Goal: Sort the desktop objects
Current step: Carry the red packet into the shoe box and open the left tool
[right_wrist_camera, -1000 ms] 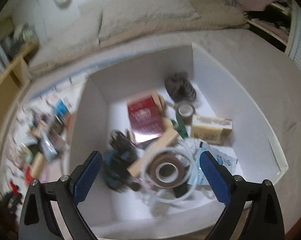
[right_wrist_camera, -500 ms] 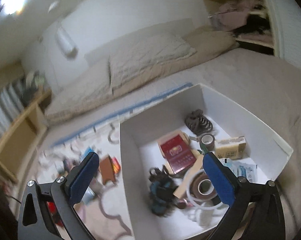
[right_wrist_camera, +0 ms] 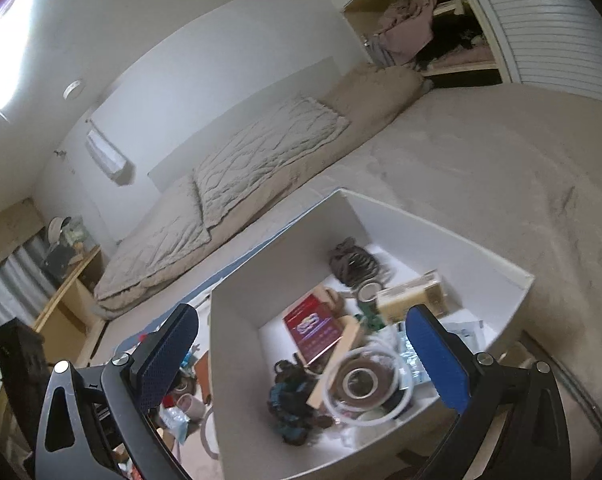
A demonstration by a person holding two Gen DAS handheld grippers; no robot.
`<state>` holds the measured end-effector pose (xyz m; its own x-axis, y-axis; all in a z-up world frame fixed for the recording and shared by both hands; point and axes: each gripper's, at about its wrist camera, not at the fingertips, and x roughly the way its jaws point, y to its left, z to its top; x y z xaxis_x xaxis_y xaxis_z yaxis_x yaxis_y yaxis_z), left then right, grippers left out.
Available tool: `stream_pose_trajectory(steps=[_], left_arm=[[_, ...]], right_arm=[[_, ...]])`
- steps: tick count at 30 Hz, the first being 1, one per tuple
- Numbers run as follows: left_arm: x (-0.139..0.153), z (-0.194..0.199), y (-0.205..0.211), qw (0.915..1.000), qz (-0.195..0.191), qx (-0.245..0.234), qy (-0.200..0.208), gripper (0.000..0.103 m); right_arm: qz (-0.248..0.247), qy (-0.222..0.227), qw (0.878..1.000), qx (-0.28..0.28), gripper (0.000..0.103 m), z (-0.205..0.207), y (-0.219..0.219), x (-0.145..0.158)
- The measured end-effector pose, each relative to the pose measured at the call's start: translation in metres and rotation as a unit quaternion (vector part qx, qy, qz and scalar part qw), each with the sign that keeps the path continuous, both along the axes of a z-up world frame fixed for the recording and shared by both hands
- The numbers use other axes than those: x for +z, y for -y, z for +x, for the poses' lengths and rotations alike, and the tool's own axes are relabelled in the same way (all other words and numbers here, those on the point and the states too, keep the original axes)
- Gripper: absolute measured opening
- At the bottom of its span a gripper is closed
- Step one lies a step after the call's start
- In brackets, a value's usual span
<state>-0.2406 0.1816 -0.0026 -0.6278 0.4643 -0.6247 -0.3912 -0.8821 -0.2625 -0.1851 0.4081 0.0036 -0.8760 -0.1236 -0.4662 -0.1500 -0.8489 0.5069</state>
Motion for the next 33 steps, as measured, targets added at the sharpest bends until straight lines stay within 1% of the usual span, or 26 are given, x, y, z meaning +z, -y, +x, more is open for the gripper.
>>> stream_pose_trajectory(steps=[4, 9, 16, 21, 27, 30, 31, 32, 33], left_arm=[[-0.007, -0.004, -0.033, 0.9996, -0.006, -0.026, 0.013, 0.052], [-0.019, -0.011, -0.068, 0.9977, -0.006, -0.048, 0.048, 0.052], [-0.033, -0.017, -0.109, 0.9922, 0.013, -0.072, 0.101, 0.052], [-0.039, -0.017, -0.132, 0.9904, 0.000, -0.078, 0.114, 0.052], [-0.049, -0.025, -0.153, 0.9856, 0.003, -0.075, 0.152, 0.052], [-0.049, -0.026, -0.163, 0.9832, 0.008, -0.079, 0.164, 0.052], [-0.050, -0.026, -0.169, 0.9820, 0.007, -0.085, 0.168, 0.052], [-0.050, -0.025, -0.173, 0.9815, 0.006, -0.089, 0.169, 0.058], [-0.050, -0.025, -0.177, 0.9812, 0.006, -0.092, 0.169, 0.068]], right_arm=[[0.013, -0.009, 1.000, -0.011, 0.103, 0.008, -0.009, 0.004], [0.021, -0.019, 0.999, -0.027, 0.103, 0.018, -0.018, 0.009], [-0.013, -0.039, 0.997, -0.058, 0.103, 0.029, -0.039, 0.011], [-0.021, -0.037, 0.997, -0.069, 0.103, 0.032, -0.051, 0.007], [-0.025, -0.048, 0.996, -0.072, 0.103, 0.037, -0.056, 0.010], [-0.022, -0.049, 0.996, -0.077, 0.103, 0.038, -0.058, 0.010], [-0.021, -0.050, 0.995, -0.080, 0.103, 0.039, -0.060, 0.009], [-0.021, -0.050, 0.995, -0.081, 0.103, 0.039, -0.060, 0.009], [-0.021, -0.051, 0.995, -0.080, 0.103, 0.039, -0.061, 0.009]])
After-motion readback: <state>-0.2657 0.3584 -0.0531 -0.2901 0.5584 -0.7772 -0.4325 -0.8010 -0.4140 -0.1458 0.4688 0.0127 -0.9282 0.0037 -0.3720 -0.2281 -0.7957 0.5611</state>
